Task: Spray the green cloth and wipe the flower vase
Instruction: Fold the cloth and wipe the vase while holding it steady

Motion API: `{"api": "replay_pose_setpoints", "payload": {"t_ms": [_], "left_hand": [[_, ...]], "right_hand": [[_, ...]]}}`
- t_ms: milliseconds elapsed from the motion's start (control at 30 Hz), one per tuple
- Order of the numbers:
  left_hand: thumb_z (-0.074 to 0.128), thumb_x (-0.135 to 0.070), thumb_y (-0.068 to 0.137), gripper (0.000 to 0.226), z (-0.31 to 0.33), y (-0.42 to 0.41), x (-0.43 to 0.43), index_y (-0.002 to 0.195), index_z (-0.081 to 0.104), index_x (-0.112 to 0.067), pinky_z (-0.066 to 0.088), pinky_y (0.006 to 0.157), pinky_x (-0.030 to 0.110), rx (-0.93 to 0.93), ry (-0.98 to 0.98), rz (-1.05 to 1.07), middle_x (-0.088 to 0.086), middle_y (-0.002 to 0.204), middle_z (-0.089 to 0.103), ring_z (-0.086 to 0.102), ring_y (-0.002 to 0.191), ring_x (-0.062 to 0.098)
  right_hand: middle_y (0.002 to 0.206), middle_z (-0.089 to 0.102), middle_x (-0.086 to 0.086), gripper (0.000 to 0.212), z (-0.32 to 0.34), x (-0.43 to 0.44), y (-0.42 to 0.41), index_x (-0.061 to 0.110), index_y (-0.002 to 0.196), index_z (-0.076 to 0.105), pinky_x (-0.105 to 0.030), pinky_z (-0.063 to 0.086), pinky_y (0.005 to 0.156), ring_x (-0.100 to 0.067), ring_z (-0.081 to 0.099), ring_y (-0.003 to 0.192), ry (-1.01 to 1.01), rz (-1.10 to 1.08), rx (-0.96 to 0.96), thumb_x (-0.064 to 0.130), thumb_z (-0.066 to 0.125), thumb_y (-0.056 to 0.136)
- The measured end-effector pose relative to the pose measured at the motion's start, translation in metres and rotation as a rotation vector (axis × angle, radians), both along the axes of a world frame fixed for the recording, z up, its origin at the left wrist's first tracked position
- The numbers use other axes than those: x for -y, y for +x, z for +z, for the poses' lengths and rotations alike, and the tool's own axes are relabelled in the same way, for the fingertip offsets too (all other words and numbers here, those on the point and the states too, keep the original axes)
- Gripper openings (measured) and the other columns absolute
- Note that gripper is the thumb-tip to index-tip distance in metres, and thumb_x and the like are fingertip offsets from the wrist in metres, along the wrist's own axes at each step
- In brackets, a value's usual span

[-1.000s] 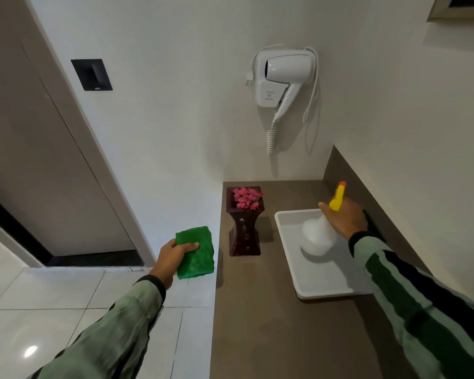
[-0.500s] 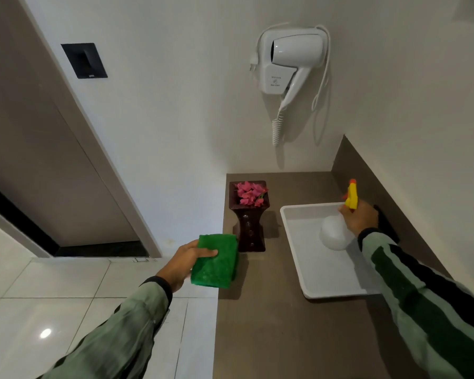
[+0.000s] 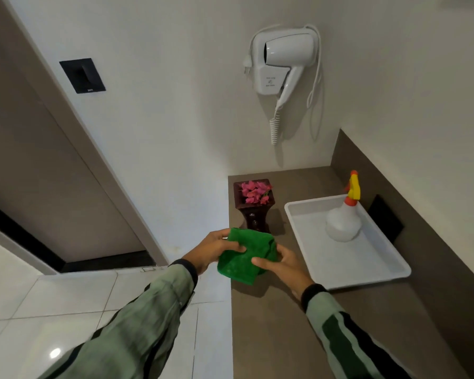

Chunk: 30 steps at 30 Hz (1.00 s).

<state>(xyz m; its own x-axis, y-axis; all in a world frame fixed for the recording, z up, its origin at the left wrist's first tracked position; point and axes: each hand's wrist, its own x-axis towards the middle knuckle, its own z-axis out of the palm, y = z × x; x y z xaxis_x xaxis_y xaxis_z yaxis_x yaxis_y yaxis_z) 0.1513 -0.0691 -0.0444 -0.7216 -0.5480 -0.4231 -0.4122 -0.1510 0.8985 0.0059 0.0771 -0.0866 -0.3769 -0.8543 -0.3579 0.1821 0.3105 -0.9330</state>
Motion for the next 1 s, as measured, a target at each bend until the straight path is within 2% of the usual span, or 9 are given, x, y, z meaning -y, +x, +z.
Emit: {"api": "replay_pose_setpoints", "payload": {"t_ms": [67, 167, 267, 333, 400, 500, 567, 767, 1000], "left_hand": [[0.073, -0.022, 0.077, 0.037, 0.011, 0.000, 0.010, 0.114, 0.069, -0.016, 0.053, 0.082, 0.032, 0.043, -0.192, -0.031, 0.008, 0.112, 0.074, 0.067, 0.105, 0.022], [0.073, -0.038, 0.080, 0.032, 0.026, -0.002, 0.036, 0.105, 0.069, -0.019, 0.049, 0.080, 0.024, 0.034, -0.650, 0.092, -0.001, 0.103, 0.074, 0.066, 0.097, 0.015], [0.067, -0.055, 0.082, 0.054, 0.035, -0.018, 0.062, 0.124, 0.062, -0.022, 0.045, 0.102, 0.037, 0.069, -0.983, 0.033, 0.000, 0.128, 0.065, 0.057, 0.119, 0.018], [0.063, -0.065, 0.081, 0.083, 0.039, -0.038, 0.074, 0.146, 0.044, -0.017, 0.028, 0.116, 0.041, 0.173, -1.051, -0.147, 0.006, 0.154, 0.042, 0.036, 0.142, 0.023], [0.057, -0.071, 0.080, 0.103, 0.041, -0.056, 0.083, 0.156, 0.021, -0.012, 0.014, 0.121, 0.042, 0.246, -1.072, -0.270, 0.009, 0.165, 0.018, 0.015, 0.152, 0.024], [0.047, -0.076, 0.080, 0.111, 0.036, -0.071, 0.099, 0.158, 0.004, -0.009, 0.007, 0.123, 0.045, 0.302, -1.084, -0.406, 0.011, 0.167, 0.002, 0.002, 0.153, 0.024], [0.041, -0.075, 0.085, 0.106, 0.029, -0.075, 0.108, 0.158, 0.000, -0.009, 0.003, 0.123, 0.043, 0.347, -1.132, -0.501, 0.010, 0.167, -0.001, -0.002, 0.153, 0.021], [0.025, -0.080, 0.082, 0.105, 0.012, -0.076, 0.116, 0.158, 0.005, -0.011, -0.001, 0.123, 0.042, 0.311, -1.212, -0.535, 0.007, 0.167, 0.003, -0.003, 0.153, 0.015], [0.022, -0.081, 0.081, 0.106, 0.012, -0.077, 0.120, 0.157, 0.008, -0.010, -0.001, 0.123, 0.042, 0.318, -1.256, -0.567, 0.009, 0.167, 0.007, -0.001, 0.153, 0.018]], "right_hand": [[0.111, 0.072, -0.006, 0.043, -0.001, 0.000, 0.000, 0.020, 0.109, 0.066, -0.038, 0.055, 0.089, -0.021, 0.068, 0.100, -0.012, -0.079, 0.028, 0.015, 0.082, 0.070], [0.102, 0.068, -0.002, 0.028, 0.001, -0.004, -0.002, 0.021, 0.103, 0.060, -0.036, 0.051, 0.084, -0.018, 0.064, 0.090, 0.037, -0.229, -0.013, 0.011, 0.073, 0.079], [0.112, 0.062, -0.012, 0.038, -0.006, -0.006, -0.004, 0.014, 0.118, 0.046, -0.036, 0.047, 0.083, -0.025, 0.058, 0.093, 0.073, -0.407, -0.156, 0.012, 0.065, 0.085], [0.125, 0.059, -0.017, 0.052, -0.008, -0.002, 0.002, 0.015, 0.131, 0.037, -0.039, 0.048, 0.090, -0.031, 0.058, 0.102, 0.081, -0.496, -0.290, 0.020, 0.063, 0.086], [0.135, 0.055, -0.015, 0.060, -0.004, 0.006, 0.015, 0.017, 0.141, 0.034, -0.037, 0.041, 0.101, -0.034, 0.055, 0.118, 0.056, -0.588, -0.433, 0.027, 0.062, 0.089], [0.137, 0.054, -0.016, 0.055, 0.008, 0.027, 0.037, 0.009, 0.142, 0.036, -0.021, 0.035, 0.088, -0.033, 0.053, 0.122, 0.005, -0.716, -0.482, 0.016, 0.057, 0.093], [0.139, 0.052, -0.016, 0.055, 0.009, 0.043, 0.047, 0.008, 0.144, 0.033, -0.020, 0.035, 0.084, -0.031, 0.054, 0.122, -0.014, -0.783, -0.481, 0.013, 0.054, 0.094], [0.145, 0.047, -0.014, 0.062, -0.004, 0.095, 0.061, 0.014, 0.149, 0.024, -0.028, 0.042, 0.095, -0.030, 0.052, 0.126, -0.110, -0.925, -0.351, 0.014, 0.053, 0.094], [0.145, 0.047, -0.017, 0.065, -0.011, 0.126, 0.075, 0.015, 0.149, 0.025, -0.046, 0.048, 0.103, -0.030, 0.052, 0.128, -0.159, -0.981, -0.334, 0.009, 0.056, 0.092]]}}
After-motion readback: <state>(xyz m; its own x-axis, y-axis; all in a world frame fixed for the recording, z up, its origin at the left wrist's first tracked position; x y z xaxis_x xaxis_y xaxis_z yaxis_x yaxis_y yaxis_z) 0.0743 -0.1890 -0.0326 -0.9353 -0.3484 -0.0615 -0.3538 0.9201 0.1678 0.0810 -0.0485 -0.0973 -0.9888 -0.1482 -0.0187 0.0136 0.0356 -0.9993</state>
